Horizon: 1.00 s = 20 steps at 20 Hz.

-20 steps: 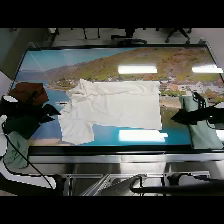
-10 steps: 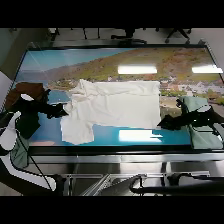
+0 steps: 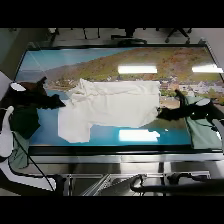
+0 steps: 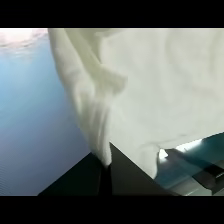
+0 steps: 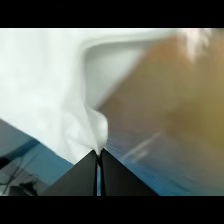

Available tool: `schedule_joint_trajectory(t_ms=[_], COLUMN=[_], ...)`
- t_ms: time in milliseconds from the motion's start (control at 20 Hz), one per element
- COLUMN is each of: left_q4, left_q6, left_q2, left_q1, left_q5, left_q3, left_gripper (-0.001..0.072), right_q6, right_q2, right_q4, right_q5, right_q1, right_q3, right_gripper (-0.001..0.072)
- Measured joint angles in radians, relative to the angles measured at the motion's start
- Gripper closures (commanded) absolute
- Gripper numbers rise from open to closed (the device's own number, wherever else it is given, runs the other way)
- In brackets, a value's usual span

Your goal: Fold the shirts.

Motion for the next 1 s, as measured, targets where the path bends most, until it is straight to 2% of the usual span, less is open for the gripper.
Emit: schedule_joint_trajectory(t_ms=[150, 300, 450, 650, 850, 1000], left_q4=[-0.068, -0.217, -0.315, -0.364, -0.377, -0.383], left_q6=[-0.006, -0.007, -0.007, -0.013, -0.027, -0.03], left_q2=[0.142, 0.301, 0.467, 0.661, 0.801, 0.836], left_q1=[0.005, 0.033, 0.08, 0.207, 0.419, 0.482], left_q5=[-0.029, -0.023, 0.041, 0.119, 0.142, 0.148], left_q3=[0.092, 0.226, 0.37, 0.502, 0.491, 0.407], left_gripper=[0.0699, 0.0699, 0.0699, 0.0699, 0.0699, 0.0699], right_q6=[-0.006, -0.009, -0.017, -0.028, -0.039, -0.043], right_q2=[0.116, 0.233, 0.343, 0.459, 0.502, 0.463], right_q4=[0.036, 0.054, 0.063, 0.025, -0.044, -0.068], right_q5=[0.024, 0.042, -0.005, -0.14, -0.23, -0.229], right_q1=[-0.006, -0.025, -0.063, -0.112, -0.129, -0.133], right_q3=[0.174, 0.378, 0.559, 0.733, 0.824, 0.844], right_gripper=[0.0695, 0.0695, 0.0695, 0.0695, 0.0695, 0.0695])
